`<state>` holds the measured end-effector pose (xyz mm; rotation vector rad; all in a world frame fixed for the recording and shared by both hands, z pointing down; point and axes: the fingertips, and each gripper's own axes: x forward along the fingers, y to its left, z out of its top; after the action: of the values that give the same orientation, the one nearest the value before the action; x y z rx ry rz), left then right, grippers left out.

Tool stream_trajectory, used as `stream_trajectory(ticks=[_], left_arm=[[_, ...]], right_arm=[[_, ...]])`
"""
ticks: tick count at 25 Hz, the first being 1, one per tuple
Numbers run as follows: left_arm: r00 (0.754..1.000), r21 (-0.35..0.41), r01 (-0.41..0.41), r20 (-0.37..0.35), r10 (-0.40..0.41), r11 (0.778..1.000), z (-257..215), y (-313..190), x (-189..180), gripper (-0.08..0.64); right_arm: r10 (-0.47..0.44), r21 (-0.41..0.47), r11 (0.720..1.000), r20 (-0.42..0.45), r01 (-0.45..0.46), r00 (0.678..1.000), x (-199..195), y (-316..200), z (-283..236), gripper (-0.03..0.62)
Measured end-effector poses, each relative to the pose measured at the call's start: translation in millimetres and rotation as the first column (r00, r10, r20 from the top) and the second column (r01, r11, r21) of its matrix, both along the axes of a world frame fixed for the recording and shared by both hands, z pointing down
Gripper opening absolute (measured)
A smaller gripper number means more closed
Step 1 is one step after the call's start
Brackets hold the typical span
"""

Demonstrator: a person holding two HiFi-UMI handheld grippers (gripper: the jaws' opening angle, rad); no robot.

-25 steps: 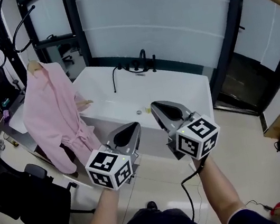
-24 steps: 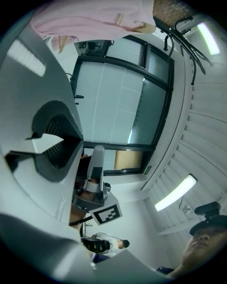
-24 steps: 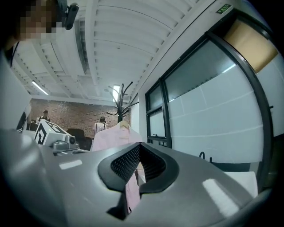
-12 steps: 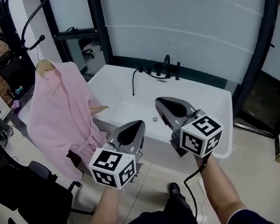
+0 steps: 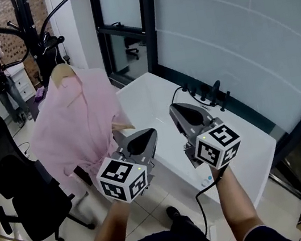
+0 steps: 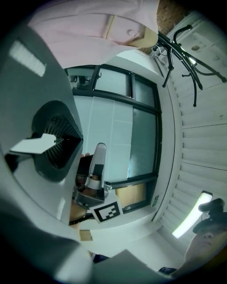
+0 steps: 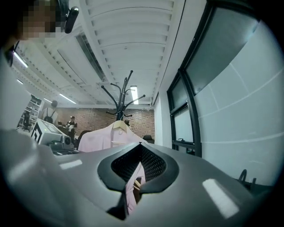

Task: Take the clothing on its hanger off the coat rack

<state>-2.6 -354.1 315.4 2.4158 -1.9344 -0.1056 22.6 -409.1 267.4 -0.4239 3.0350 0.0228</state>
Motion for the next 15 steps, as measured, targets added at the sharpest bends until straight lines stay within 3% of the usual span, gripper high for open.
stream_trajectory(ticks=[4,7,15], left_arm=[[0.993,0.001,0.116,0.001,-0.116,0.993,-7.5,-26.6,-20.3,0.012],[0.976,0.002,0.218,0.005,-0.218,0.976,-12.7,-35.5,-41.1,0.012],[0.898,-0.001,0.440,0.010,-0.440,0.898,-17.1,-35.9,-83.3,0.012]], right_arm=[[-0.111,0.016,0.994,-0.007,0.111,0.994,-28.9,-33.3,-8.7,0.002],[-0.203,0.028,0.979,-0.006,0.203,0.979,-55.3,-46.8,-14.2,0.002],[-0.404,0.050,0.913,-0.028,0.405,0.914,-112.0,-50.8,-12.7,0.002]])
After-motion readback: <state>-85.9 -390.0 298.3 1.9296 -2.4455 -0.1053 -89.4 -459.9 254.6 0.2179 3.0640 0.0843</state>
